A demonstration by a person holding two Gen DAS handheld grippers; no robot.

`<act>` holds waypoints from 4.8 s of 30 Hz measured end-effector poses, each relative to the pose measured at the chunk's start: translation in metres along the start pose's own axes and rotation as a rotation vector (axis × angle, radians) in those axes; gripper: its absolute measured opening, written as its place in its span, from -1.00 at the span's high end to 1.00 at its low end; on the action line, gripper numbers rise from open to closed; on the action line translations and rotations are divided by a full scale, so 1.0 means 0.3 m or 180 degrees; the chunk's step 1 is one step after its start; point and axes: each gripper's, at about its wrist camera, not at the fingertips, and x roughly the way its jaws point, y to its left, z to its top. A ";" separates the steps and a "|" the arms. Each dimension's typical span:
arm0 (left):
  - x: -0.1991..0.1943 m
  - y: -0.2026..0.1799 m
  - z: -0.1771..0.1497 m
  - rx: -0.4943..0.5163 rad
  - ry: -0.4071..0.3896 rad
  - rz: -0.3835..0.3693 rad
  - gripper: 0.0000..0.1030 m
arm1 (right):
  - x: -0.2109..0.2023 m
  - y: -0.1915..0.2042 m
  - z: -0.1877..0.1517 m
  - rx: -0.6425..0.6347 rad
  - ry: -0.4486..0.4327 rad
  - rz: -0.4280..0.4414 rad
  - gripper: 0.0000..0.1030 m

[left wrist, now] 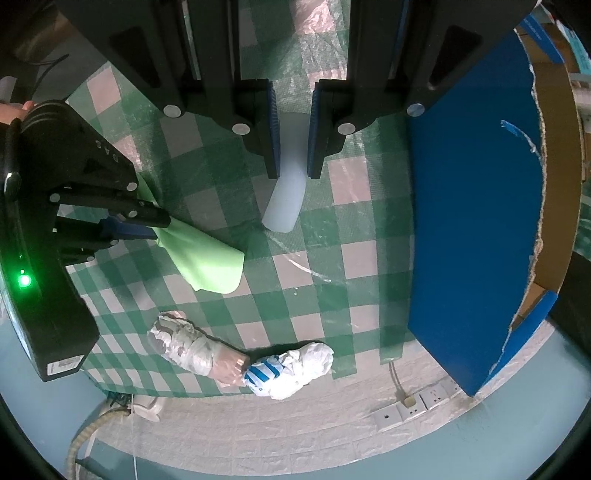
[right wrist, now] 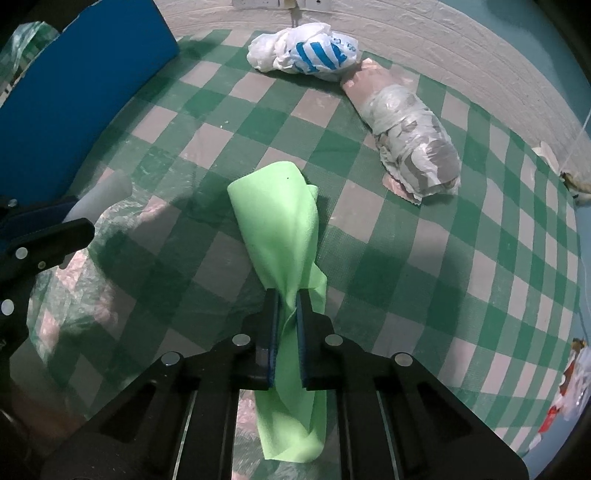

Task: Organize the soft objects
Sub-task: 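Lift the foam tube with the left tool while the right tool carries the lime cloth to the box, then open the left tool over the box while the right tool releases the lime cloth inside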

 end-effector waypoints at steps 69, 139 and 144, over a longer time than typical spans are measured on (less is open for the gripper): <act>-0.356 0.268 -0.049 -0.0476 -0.0671 0.0373 0.73 | -0.530 0.288 0.174 -0.0401 -0.0907 0.0357 0.85; -0.358 0.586 -0.201 -0.1099 -0.0607 0.0714 -0.13 | -0.422 0.597 0.356 -0.0511 -0.0736 0.0298 -0.10; -0.372 0.541 -0.175 -0.1016 -0.0653 0.0682 -0.17 | -0.448 0.536 0.324 -0.0463 -0.0781 0.0257 -0.11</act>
